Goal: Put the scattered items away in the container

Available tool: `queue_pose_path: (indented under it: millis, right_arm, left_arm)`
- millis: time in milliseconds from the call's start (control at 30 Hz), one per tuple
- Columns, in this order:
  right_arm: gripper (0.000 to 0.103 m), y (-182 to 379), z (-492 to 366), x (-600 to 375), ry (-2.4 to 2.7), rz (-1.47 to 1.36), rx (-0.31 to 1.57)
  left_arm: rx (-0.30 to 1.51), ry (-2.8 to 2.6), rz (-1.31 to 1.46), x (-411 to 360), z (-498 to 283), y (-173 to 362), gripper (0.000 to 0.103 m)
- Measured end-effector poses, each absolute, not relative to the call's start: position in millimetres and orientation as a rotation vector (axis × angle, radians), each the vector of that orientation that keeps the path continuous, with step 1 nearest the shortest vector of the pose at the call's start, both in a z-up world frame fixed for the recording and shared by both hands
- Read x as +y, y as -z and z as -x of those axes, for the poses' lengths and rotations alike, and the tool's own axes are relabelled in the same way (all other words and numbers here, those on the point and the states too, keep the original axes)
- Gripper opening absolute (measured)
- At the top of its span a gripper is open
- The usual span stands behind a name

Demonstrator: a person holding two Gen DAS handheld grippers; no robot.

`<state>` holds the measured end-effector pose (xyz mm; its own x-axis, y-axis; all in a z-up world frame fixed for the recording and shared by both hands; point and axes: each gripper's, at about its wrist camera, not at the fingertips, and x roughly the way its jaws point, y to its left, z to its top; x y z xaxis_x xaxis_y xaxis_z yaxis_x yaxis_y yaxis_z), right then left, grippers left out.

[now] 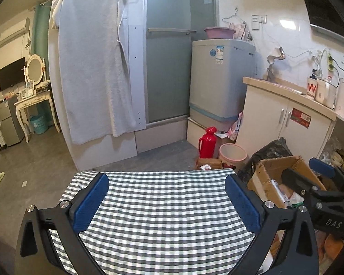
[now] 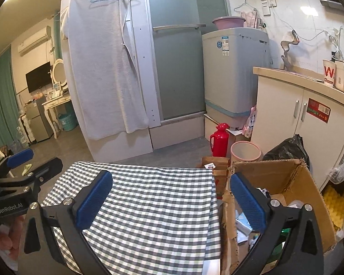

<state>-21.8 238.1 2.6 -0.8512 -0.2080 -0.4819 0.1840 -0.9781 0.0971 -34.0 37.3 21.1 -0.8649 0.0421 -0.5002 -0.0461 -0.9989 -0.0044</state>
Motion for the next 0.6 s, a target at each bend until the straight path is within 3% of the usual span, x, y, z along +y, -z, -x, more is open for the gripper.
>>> queue_pose_path:
  millis: [600]
  right_arm:
    - [0.103, 8, 27, 213, 2.825, -0.789, -0.011]
  left_arm:
    - [-0.002, -3.021, 0.861, 11, 39, -8, 0.103]
